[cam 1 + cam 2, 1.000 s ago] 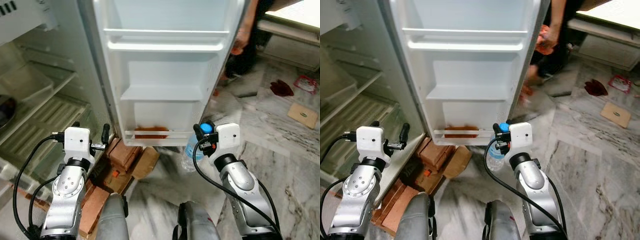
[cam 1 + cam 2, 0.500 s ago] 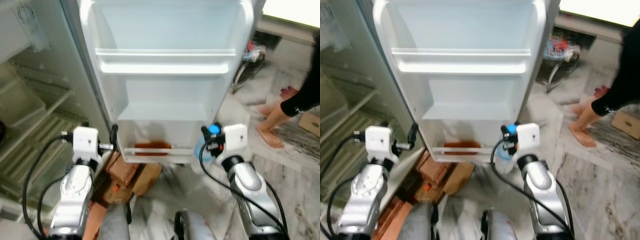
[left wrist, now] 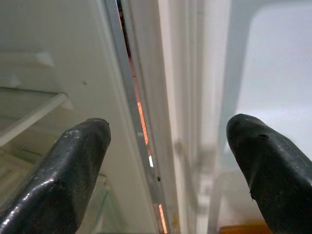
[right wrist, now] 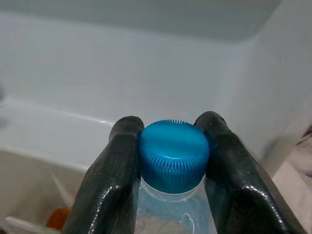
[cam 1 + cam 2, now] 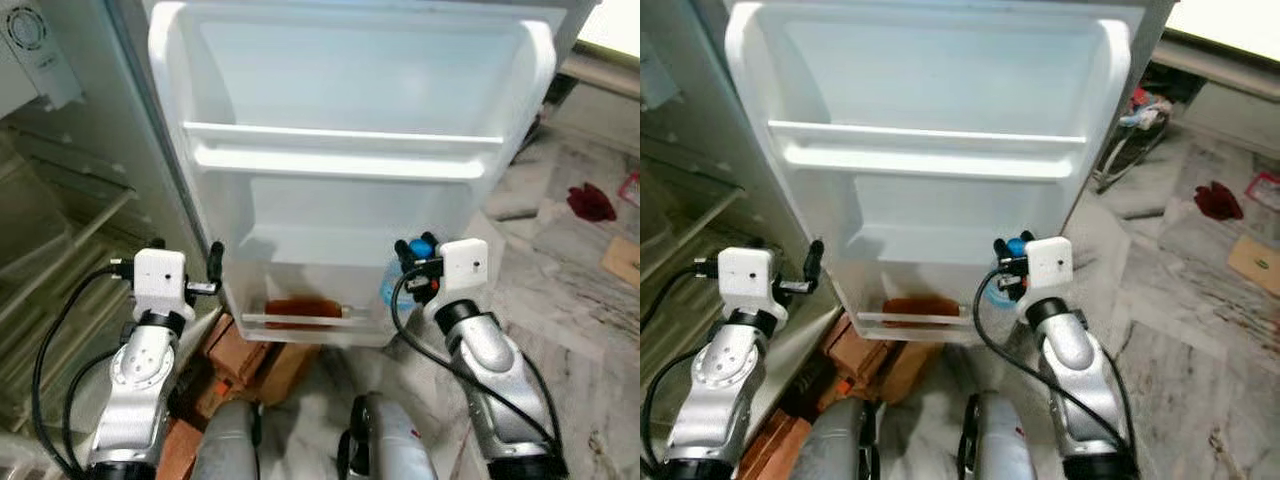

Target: Restocking fridge

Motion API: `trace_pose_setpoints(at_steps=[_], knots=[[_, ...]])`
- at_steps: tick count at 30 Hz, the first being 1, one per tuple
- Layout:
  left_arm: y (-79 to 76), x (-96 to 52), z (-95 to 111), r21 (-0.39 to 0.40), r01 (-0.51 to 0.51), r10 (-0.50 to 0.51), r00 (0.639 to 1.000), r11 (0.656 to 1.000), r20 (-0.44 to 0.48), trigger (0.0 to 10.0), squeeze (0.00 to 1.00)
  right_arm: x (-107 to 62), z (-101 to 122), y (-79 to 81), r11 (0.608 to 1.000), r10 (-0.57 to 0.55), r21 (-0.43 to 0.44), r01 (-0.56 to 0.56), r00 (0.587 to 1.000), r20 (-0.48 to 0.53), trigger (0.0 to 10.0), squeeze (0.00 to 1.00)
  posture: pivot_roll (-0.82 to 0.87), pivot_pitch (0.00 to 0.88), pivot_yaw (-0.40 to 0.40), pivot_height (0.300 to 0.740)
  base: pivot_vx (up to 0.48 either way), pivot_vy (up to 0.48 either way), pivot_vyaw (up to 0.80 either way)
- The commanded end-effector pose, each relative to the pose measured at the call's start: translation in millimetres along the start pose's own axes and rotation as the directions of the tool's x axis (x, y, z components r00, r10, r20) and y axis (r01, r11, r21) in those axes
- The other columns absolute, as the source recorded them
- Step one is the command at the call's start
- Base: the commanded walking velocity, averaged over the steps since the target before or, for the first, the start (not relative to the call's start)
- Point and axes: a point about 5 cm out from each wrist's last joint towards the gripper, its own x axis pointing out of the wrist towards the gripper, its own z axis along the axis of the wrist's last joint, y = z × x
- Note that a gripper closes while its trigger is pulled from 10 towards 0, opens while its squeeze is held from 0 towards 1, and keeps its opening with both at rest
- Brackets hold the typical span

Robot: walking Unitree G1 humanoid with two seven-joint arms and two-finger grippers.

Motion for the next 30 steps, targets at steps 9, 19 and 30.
trace_pose_setpoints(at_steps=[9,19,30], knots=[[-0.8,0.7,1.0,0.006,-0.002,0.002,1.0,1.0,0.004,10.0,0.0,-0.5,1.2,-1.3,1.0,0.003,-0.013,-0.003,1.0,0.01,10.0,0.0,0.02,0.088,-0.046,0.615,0.0,0.0,0.0],[-1.2,2.2,2.3,-0.001,-0.004,0.004,1.0,1.0,0.012,10.0,0.0,1.3,2.4,0.4,0.999,0.022,-0.028,-0.022,1.0,0.019,10.0,0.0,0.02,0.087,-0.047,0.575,0.0,0.0,0.0],[-2.6,3.9,7.7,-0.008,-0.007,0.007,0.999,1.0,0.035,10.0,0.0,25.3,17.1,17.4,0.971,0.155,-0.199,-0.131,0.982,0.109,10.0,0.0,0.04,0.118,-0.04,0.575,0.0,0.0,0.0]])
